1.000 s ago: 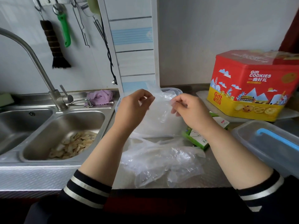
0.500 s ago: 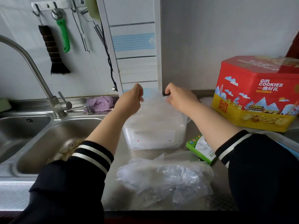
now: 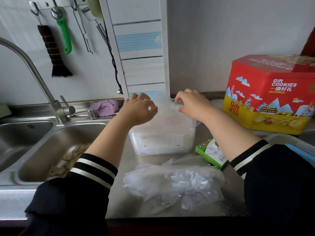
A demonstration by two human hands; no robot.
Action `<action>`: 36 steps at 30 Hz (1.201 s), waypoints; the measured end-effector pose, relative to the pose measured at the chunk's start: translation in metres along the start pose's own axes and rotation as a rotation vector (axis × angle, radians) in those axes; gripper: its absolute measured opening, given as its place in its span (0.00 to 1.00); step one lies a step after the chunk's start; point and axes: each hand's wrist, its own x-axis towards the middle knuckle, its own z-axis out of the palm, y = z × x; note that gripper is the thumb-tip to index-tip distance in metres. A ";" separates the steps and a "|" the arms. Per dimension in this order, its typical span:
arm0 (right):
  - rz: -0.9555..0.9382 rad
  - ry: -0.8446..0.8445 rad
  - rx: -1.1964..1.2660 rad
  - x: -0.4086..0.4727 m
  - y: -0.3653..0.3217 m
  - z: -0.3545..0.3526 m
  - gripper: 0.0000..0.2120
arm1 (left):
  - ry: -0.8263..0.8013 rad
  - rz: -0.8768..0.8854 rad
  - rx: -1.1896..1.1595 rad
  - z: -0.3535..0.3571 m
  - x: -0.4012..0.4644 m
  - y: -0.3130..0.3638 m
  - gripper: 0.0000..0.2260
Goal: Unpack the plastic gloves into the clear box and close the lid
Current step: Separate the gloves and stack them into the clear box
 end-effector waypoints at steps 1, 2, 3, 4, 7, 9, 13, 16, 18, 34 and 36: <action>0.007 0.017 0.019 -0.005 0.001 -0.002 0.14 | 0.033 -0.014 -0.009 0.000 -0.004 -0.002 0.14; 0.009 0.045 0.033 -0.009 0.003 -0.003 0.14 | 0.077 -0.031 -0.021 -0.001 -0.008 -0.004 0.15; 0.010 0.083 0.052 -0.016 0.005 -0.004 0.15 | 0.143 -0.043 -0.032 0.001 -0.014 -0.005 0.15; 0.009 0.131 0.088 -0.025 0.007 -0.005 0.15 | 0.242 -0.043 -0.037 0.002 -0.021 -0.005 0.16; -0.057 0.335 0.294 -0.063 0.003 -0.004 0.10 | 0.652 0.083 -0.009 0.009 -0.047 0.003 0.13; -0.120 0.380 0.444 -0.093 -0.006 -0.002 0.05 | 0.782 0.201 -0.054 0.017 -0.067 0.018 0.10; -0.091 -0.196 0.658 -0.139 -0.018 -0.002 0.16 | 0.530 0.303 -0.375 0.038 -0.109 0.046 0.11; -0.118 -0.412 0.426 -0.155 -0.013 0.011 0.18 | 0.276 0.305 -0.583 0.056 -0.131 0.054 0.16; -0.126 -0.343 0.366 -0.158 -0.011 0.019 0.11 | 0.187 0.294 -0.624 0.067 -0.139 0.056 0.17; -0.035 -0.043 0.558 -0.149 -0.019 0.015 0.17 | 0.238 0.143 -0.745 0.053 -0.141 0.067 0.10; -0.022 -0.042 0.579 -0.143 -0.023 0.010 0.16 | 0.223 0.113 -0.832 0.046 -0.134 0.069 0.06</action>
